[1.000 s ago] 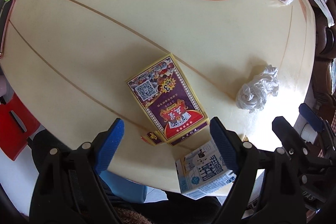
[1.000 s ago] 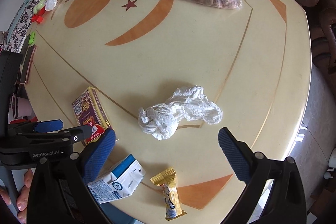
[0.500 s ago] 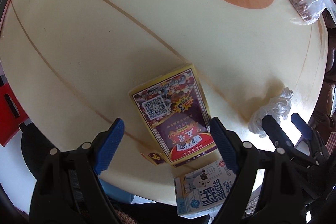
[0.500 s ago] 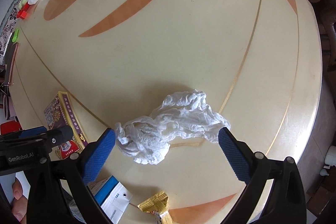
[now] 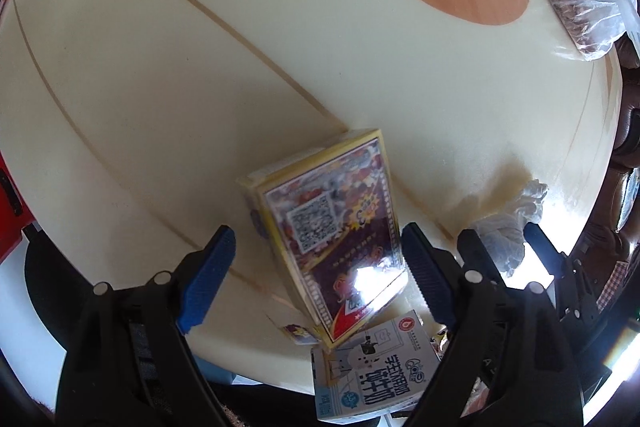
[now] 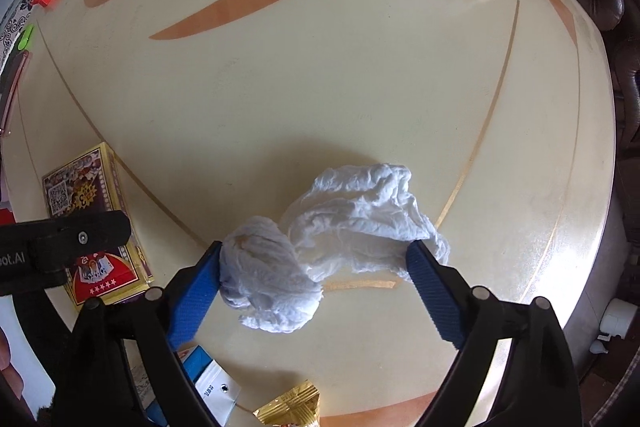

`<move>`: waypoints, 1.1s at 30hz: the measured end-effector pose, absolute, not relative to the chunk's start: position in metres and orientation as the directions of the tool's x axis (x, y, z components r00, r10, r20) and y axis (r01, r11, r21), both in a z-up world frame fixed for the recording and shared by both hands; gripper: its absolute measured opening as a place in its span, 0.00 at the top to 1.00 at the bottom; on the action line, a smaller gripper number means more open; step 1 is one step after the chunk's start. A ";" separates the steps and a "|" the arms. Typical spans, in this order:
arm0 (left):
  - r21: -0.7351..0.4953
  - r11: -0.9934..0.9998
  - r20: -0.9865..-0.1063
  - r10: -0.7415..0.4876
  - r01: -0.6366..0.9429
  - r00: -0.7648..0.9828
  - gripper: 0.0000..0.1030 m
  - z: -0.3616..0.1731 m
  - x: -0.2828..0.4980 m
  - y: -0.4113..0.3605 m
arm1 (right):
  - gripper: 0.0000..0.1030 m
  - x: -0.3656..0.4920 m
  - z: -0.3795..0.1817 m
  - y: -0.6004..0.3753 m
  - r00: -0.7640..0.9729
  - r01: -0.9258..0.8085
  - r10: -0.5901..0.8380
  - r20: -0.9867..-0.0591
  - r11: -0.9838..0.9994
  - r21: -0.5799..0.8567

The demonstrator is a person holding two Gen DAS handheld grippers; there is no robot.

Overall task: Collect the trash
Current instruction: 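Grasp the purple playing-card box with the left tool while the right tool grasps the white tissue, then lift the card box and tissue and carry both over the pink bin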

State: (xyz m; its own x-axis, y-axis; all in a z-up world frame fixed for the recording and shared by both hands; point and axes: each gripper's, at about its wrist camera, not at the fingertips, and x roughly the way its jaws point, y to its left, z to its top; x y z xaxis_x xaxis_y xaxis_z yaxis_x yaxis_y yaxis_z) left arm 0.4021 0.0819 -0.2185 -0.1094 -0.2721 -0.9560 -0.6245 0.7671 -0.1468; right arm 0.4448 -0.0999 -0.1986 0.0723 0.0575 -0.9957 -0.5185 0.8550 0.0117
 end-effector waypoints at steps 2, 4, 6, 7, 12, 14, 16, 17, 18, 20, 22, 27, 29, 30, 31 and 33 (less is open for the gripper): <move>-0.130 0.776 -0.955 -0.265 -0.617 -0.133 0.19 -0.221 0.402 0.082 | 0.35 0.442 -0.195 -0.099 0.073 -0.531 0.064 -0.995 0.847 0.015; -0.127 0.782 -0.957 -0.258 -0.611 -0.132 0.19 -0.221 0.402 0.082 | 0.54 0.438 -0.191 -0.096 0.073 -0.536 0.070 -0.995 0.844 0.020; -0.117 0.797 -0.960 -0.243 -0.593 -0.138 0.19 -0.221 0.402 0.080 | 0.66 0.431 -0.189 -0.094 0.069 -0.537 0.085 -0.994 0.843 0.035; -0.106 0.806 -0.964 -0.228 -0.582 -0.140 0.21 -0.220 0.402 0.079 | 0.69 0.429 -0.189 -0.094 0.074 -0.538 0.087 -0.993 0.843 0.034; -0.057 0.848 -0.975 -0.160 -0.527 -0.152 0.40 -0.213 0.396 0.073 | 0.71 0.429 -0.186 -0.098 0.081 -0.523 0.095 -0.992 0.851 0.039; -0.085 0.858 -0.972 -0.182 -0.506 -0.146 0.40 -0.212 0.394 0.074 | 0.71 0.429 -0.186 -0.099 0.083 -0.523 0.092 -0.992 0.852 0.035; -0.094 0.864 -0.971 -0.188 -0.495 -0.145 0.41 -0.212 0.392 0.076 | 0.72 0.425 -0.183 -0.107 0.087 -0.521 0.086 -0.992 0.853 0.028; -0.095 0.870 -0.972 -0.186 -0.485 -0.143 0.41 -0.211 0.391 0.076 | 0.72 0.424 -0.182 -0.107 0.089 -0.522 0.083 -0.993 0.853 0.025; -0.094 0.877 -0.973 -0.182 -0.471 -0.145 0.41 -0.209 0.400 0.080 | 0.73 0.427 -0.184 -0.110 0.088 -0.525 0.080 -0.993 0.851 0.022; -0.094 0.892 -0.975 -0.173 -0.442 -0.140 0.41 -0.206 0.399 0.079 | 0.74 0.430 -0.185 -0.111 0.093 -0.526 0.072 -0.993 0.851 0.012; -0.092 0.911 -0.979 -0.158 -0.403 -0.133 0.41 -0.200 0.402 0.075 | 0.74 0.429 -0.185 -0.113 0.095 -0.519 0.064 -0.993 0.855 0.005; -0.081 0.947 -0.988 -0.117 -0.312 -0.098 0.41 -0.177 0.412 0.059 | 0.75 0.432 -0.178 -0.123 0.114 -0.496 0.060 -0.992 0.868 -0.004; -0.074 0.955 -0.991 -0.102 -0.288 -0.084 0.41 -0.169 0.406 0.054 | 0.75 0.432 -0.170 -0.128 0.125 -0.484 0.061 -0.990 0.875 -0.007; -0.070 0.959 -0.992 -0.095 -0.275 -0.078 0.41 -0.165 0.406 0.054 | 0.75 0.424 -0.162 -0.111 0.134 -0.477 0.058 -0.989 0.879 -0.013; -0.069 0.962 -0.994 -0.090 -0.265 -0.068 0.41 -0.161 0.405 0.054 | 0.75 0.422 -0.157 -0.110 0.136 -0.471 0.059 -0.989 0.882 -0.013; -0.069 0.969 -0.995 -0.084 -0.237 -0.054 0.41 -0.148 0.401 0.057 | 0.75 0.420 -0.148 -0.111 0.145 -0.457 0.057 -0.988 0.889 -0.016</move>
